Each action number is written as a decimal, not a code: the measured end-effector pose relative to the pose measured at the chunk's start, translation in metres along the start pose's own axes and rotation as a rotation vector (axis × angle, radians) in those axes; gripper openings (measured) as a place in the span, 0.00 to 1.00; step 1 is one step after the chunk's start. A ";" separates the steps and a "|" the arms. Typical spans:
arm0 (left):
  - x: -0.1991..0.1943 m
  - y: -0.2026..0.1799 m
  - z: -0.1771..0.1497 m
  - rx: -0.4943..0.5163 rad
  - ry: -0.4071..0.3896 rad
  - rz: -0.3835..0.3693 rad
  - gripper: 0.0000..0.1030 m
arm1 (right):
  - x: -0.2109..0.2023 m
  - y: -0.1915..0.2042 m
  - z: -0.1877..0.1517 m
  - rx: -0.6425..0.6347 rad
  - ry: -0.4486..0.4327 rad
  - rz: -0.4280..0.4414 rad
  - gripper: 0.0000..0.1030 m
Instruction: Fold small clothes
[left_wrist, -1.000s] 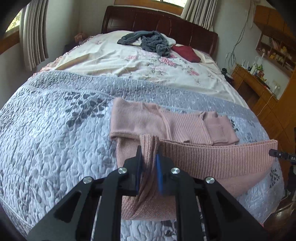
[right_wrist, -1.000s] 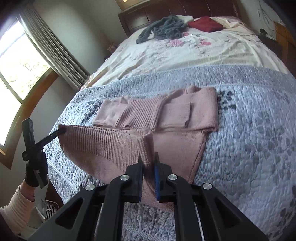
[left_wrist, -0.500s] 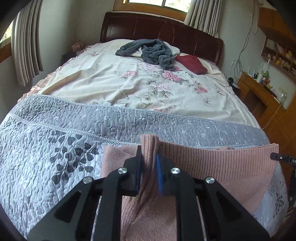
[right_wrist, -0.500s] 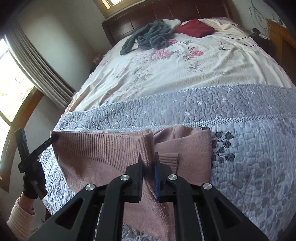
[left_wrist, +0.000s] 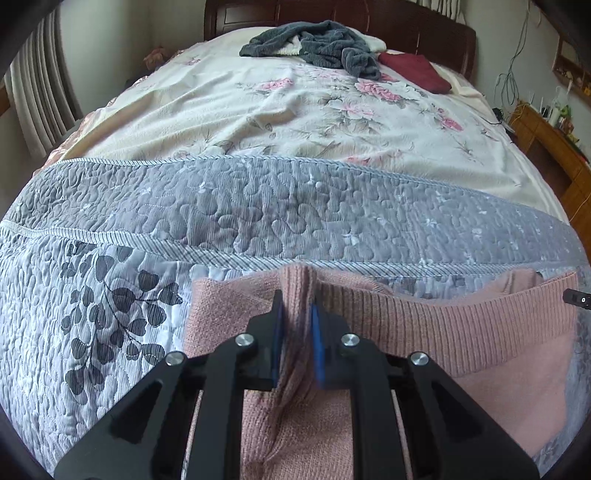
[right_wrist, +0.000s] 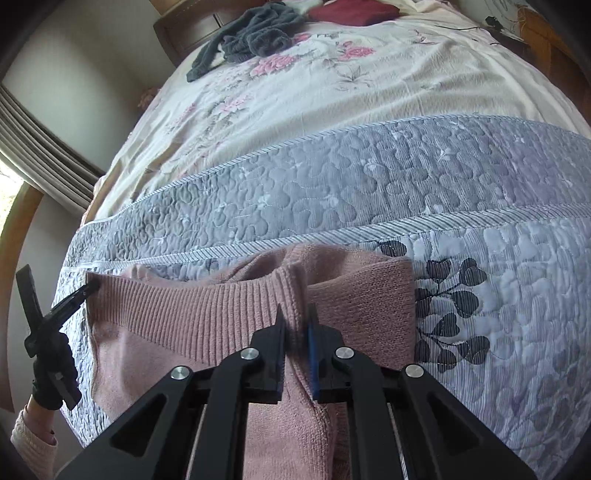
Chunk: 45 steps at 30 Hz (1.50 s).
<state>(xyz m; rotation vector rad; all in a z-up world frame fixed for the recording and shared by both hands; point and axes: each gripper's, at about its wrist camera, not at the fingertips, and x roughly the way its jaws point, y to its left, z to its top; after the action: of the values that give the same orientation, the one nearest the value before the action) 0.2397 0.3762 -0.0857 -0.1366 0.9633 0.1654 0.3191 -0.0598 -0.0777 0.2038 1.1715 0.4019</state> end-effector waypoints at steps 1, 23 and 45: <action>0.005 0.001 -0.001 0.001 0.007 0.007 0.12 | 0.004 -0.002 0.000 0.002 0.005 -0.005 0.09; -0.069 -0.011 -0.066 0.052 -0.004 -0.043 0.51 | -0.057 0.004 -0.107 -0.041 0.083 0.036 0.34; -0.046 -0.033 -0.150 0.066 0.176 -0.067 0.54 | -0.037 -0.015 -0.162 0.050 0.188 0.013 0.15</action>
<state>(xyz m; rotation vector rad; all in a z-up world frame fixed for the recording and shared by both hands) 0.0997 0.3119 -0.1306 -0.1236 1.1368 0.0607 0.1601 -0.0970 -0.1137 0.2205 1.3670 0.4096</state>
